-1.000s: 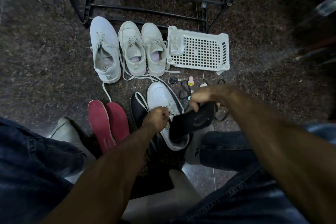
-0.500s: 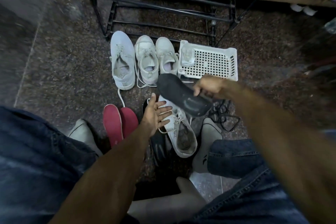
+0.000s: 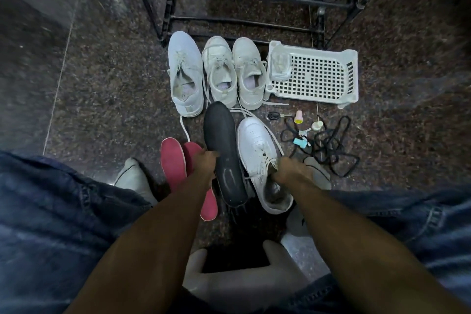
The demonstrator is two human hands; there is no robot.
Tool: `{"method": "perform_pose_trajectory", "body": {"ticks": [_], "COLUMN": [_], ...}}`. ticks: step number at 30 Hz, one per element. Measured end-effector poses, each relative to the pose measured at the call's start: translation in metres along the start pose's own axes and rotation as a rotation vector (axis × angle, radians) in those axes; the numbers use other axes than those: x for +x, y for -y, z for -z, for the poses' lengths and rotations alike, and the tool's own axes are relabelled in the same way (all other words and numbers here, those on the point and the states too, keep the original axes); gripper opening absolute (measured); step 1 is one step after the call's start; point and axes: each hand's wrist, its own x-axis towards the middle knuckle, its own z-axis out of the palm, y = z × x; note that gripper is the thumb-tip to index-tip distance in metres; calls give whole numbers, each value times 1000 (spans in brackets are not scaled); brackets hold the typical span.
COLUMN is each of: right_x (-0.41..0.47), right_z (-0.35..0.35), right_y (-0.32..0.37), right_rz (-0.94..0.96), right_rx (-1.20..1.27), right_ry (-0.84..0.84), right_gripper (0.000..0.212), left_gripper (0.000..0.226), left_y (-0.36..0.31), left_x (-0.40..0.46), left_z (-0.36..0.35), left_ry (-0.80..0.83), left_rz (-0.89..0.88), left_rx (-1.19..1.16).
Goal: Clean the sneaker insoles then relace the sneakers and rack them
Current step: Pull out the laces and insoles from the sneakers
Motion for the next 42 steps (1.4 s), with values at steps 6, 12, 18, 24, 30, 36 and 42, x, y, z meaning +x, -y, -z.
{"method": "perform_pose_trajectory", "body": {"ticks": [6, 12, 18, 24, 30, 36, 42], "right_x": [9, -1, -4, -2, 6, 10, 11], "right_z": [43, 143, 204, 213, 198, 181, 174], "right_y": [-4, -18, -22, -22, -26, -20, -8], "right_rz": [127, 86, 55, 72, 88, 141, 208], "right_rx": [-64, -65, -8, 123, 181, 176, 180], "right_ry": [134, 323, 221, 104, 122, 104, 88], "right_gripper": [29, 15, 21, 8, 13, 13, 13], "left_gripper": [27, 45, 42, 36, 31, 26, 38], "left_y": [5, 24, 31, 41, 47, 42, 24], "left_x": [11, 25, 23, 18, 14, 17, 34], "left_z": [17, 25, 24, 9, -8, -10, 28], "left_ry": [-154, -302, -271, -175, 30, 76, -228], "left_rz": [-22, 28, 78, 81, 151, 135, -4], "left_rx": [109, 225, 367, 367, 214, 164, 497]}}
